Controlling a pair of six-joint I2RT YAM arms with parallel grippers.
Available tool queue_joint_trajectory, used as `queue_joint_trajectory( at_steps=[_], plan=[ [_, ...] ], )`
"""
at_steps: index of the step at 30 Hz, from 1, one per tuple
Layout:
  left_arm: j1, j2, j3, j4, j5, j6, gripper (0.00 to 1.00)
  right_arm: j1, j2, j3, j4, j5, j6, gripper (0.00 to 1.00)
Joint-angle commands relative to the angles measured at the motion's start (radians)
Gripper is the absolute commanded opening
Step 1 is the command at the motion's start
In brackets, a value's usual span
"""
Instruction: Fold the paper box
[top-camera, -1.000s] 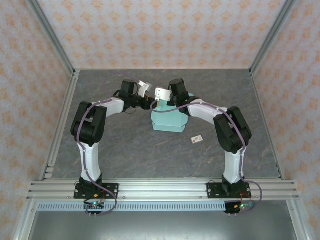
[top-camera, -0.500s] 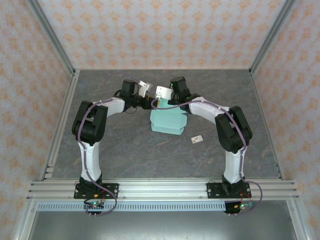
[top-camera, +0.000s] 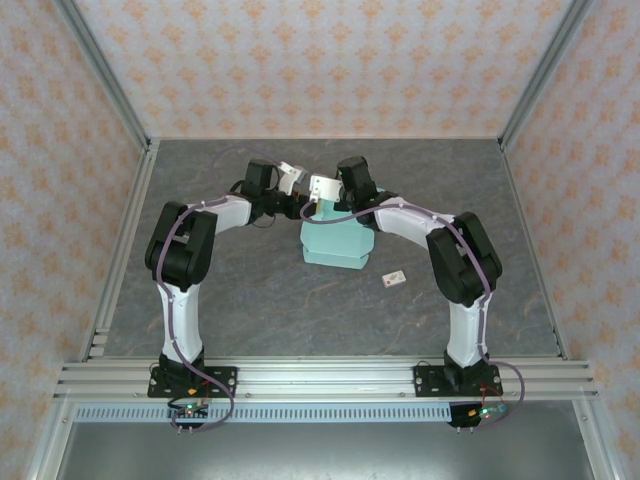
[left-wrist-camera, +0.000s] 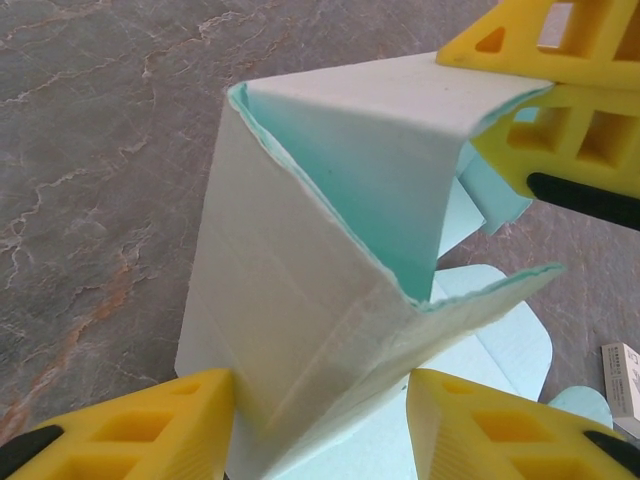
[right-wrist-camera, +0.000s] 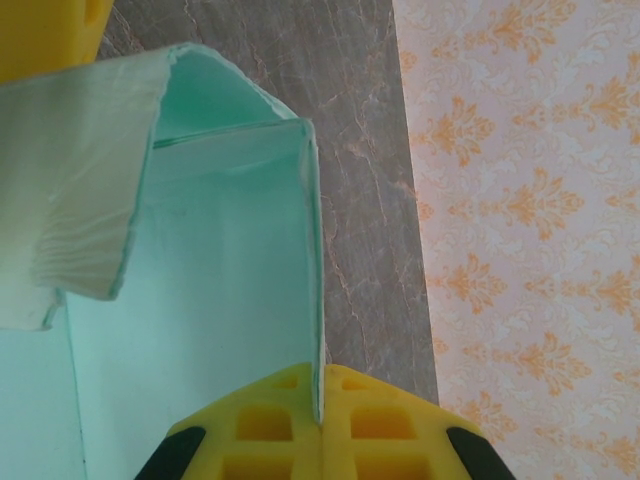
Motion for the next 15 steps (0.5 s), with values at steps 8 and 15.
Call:
queue_joint_trajectory(
  at_steps=[8,15],
  plan=[
    [-0.012,0.041,0.067,0.001,-0.096,-0.052,0.52,0.012,0.005,0.023,-0.099,-0.071,0.038,0.00],
    [-0.020,0.046,0.065,0.038,-0.160,-0.094,0.53,0.012,0.006,0.040,-0.120,-0.091,0.067,0.00]
  ],
)
